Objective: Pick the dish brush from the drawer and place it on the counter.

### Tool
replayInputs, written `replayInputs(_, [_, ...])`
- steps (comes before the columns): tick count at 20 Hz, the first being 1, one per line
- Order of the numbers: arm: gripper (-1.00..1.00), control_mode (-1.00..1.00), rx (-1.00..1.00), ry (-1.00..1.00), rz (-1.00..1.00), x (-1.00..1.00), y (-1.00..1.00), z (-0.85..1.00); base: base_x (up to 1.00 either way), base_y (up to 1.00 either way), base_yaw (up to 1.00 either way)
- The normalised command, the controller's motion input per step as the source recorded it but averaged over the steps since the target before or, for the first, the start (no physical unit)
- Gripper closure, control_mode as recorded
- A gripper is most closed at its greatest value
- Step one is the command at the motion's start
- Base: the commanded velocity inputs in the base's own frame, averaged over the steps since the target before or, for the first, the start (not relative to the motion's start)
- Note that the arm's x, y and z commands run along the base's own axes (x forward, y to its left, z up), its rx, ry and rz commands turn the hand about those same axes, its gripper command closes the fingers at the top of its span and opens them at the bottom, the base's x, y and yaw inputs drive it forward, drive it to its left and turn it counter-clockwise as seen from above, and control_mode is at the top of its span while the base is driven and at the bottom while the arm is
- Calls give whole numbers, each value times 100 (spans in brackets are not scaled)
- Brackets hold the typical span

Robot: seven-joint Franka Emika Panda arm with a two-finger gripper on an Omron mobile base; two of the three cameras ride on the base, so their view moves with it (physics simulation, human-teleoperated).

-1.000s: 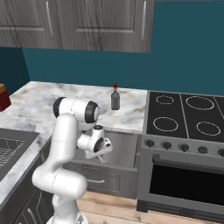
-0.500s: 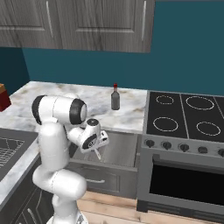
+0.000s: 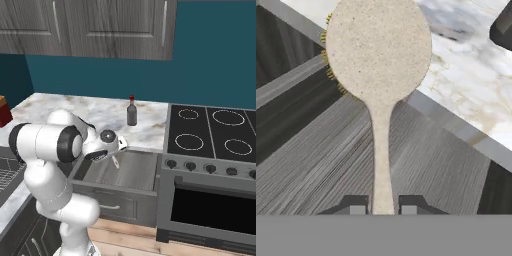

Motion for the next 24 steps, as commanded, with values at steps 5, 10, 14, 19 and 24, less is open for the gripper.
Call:
replayInputs(5, [100,-100,0,-14,0,88,-3,80,0,0,0])
replayInputs(10, [100,-100,0,0,0,100,1,14,0,0,0])
replayInputs(14, [100,-100,0,0,0,100,2,0,0,0,0])
replayInputs(19, [100,-100,-1,0,0,87,1,0,0,0,0])
replayInputs(24, [100,-100,-1,0,0,77,0,0,0,0,0])
